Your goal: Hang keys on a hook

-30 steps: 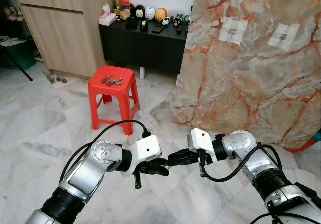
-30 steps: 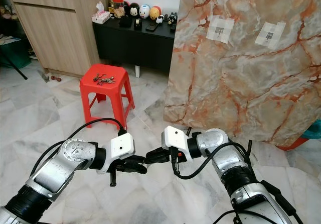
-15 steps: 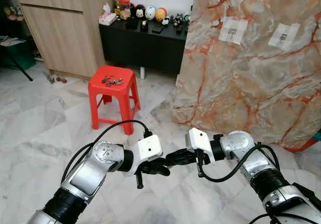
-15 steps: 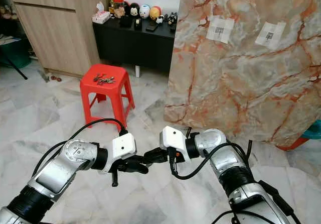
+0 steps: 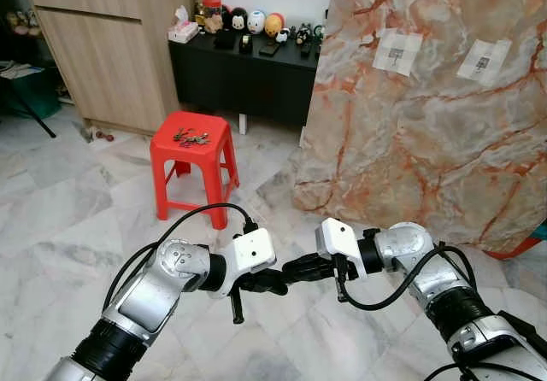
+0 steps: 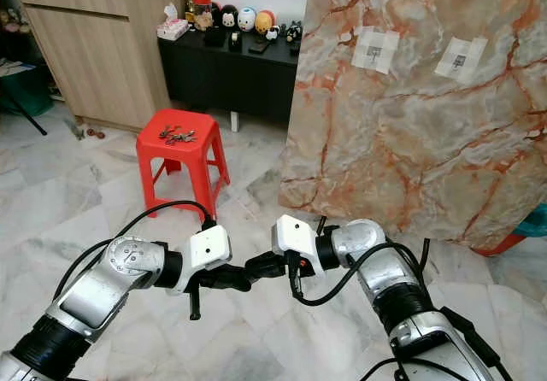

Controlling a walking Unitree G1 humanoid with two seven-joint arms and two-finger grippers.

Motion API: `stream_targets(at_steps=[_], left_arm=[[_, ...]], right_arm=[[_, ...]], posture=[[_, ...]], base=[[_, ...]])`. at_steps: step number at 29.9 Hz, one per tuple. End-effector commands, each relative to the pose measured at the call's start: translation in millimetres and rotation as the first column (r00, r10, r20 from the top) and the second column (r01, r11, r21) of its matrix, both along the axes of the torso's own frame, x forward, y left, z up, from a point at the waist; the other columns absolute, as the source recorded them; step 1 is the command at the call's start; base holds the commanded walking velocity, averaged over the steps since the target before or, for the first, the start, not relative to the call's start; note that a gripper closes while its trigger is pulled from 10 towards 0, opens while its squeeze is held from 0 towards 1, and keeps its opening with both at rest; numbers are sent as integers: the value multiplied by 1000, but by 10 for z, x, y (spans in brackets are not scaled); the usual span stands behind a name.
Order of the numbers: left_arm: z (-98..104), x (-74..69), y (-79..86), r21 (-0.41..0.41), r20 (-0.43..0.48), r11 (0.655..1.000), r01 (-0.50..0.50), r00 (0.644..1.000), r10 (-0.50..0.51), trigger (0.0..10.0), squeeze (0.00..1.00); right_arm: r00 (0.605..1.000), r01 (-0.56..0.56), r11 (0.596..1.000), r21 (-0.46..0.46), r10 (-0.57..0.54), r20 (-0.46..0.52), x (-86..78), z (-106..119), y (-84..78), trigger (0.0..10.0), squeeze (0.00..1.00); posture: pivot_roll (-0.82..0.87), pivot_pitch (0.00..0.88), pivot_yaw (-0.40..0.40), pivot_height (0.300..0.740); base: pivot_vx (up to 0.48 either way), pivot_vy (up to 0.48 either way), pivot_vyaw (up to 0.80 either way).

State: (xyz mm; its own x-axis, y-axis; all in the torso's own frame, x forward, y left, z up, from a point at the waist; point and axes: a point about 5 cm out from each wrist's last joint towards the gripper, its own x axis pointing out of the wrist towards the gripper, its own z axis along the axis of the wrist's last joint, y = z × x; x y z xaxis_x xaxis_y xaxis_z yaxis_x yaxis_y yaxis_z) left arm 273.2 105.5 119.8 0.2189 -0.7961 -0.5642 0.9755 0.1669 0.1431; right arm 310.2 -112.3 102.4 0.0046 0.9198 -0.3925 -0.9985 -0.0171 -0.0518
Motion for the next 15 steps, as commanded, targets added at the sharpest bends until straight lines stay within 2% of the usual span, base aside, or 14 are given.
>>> stream_targets(at_steps=[1,15], left_arm=[[-92,-82,-13,56,-32,997,56,998,-54,0,0],[-109,-113,-19,41,-50,997,61,997,-59,0,0]], right_arm=[[999,26,1000,14,-26,41,73,109,-44,0,0],[999,26,1000,9,-26,41,64,90,-50,0,0]], posture=[[94,0,-104,740],[93,0,-104,740]], base=[[0,0,0],[0,0,0]])
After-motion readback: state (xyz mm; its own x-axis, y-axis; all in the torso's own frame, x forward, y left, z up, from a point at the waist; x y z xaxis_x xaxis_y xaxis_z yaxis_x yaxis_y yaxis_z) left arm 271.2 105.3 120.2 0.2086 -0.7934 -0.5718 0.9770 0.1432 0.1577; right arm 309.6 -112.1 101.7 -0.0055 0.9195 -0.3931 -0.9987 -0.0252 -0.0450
